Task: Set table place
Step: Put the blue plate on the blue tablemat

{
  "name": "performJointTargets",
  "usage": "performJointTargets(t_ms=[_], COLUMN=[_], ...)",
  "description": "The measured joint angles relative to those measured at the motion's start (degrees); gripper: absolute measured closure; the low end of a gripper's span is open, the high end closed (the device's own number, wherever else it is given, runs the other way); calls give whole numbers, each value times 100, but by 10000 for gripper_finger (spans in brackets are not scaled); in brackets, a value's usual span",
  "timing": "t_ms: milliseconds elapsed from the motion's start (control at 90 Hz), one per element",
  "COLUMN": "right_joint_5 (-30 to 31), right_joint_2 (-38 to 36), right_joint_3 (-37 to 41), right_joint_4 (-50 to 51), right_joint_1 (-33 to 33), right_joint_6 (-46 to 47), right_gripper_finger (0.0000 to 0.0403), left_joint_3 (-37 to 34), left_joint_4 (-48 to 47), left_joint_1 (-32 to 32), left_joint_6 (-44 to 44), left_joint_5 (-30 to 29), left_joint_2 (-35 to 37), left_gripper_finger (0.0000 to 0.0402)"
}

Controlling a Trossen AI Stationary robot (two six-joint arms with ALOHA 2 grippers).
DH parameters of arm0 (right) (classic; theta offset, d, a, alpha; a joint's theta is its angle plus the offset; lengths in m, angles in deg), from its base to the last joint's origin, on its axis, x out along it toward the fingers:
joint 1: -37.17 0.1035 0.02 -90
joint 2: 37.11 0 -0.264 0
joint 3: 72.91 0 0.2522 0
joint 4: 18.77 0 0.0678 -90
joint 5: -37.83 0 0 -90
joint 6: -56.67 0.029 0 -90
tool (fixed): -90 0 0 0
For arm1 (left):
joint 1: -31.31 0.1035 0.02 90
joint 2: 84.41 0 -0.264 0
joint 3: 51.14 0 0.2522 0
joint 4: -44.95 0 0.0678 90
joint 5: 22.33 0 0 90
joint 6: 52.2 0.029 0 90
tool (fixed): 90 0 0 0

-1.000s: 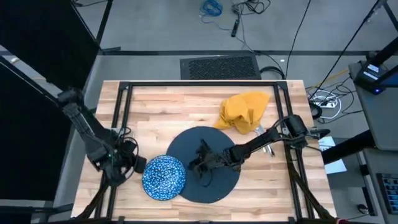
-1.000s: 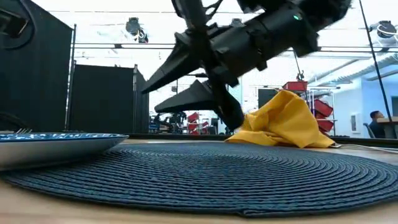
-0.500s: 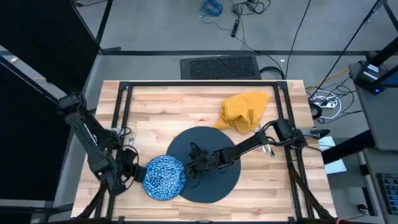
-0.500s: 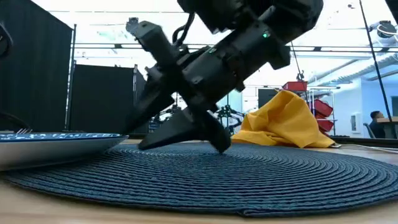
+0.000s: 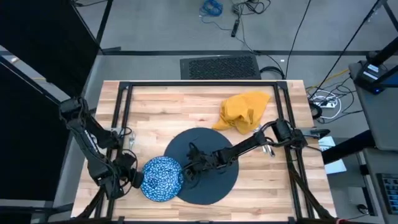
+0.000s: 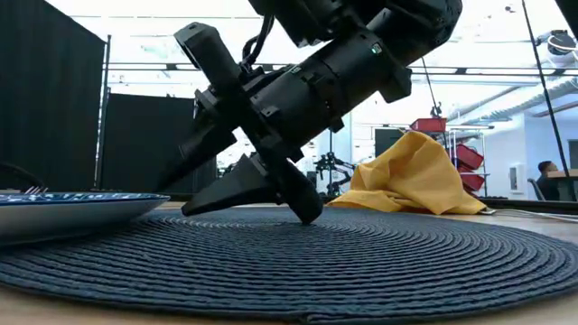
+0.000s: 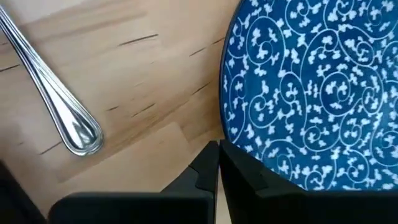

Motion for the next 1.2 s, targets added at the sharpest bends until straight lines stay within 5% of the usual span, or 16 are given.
performJointTargets(t_ms=[411, 533, 933, 1200], right_joint_5=[-4, -2, -4, -2], right_joint_2=[0, 2, 4, 4], right_joint_3=[0, 0, 0, 0], right_joint_4=[2, 2, 6, 7], right_joint_1=[2, 2, 2, 2], right_joint_6=[-44, -83, -118, -138], right_gripper_finger=[257, 257, 257, 257], left_joint_3=[0, 0, 0, 0], left_joint_4=[436, 446, 360, 418], left_joint_1=[4, 2, 17, 17], left_joint_6=[-2, 374, 179, 7], left_joint_5=[-57, -470, -504, -457], left_joint_2=[-125, -125, -125, -125], left_gripper_finger=[402, 399, 319, 312])
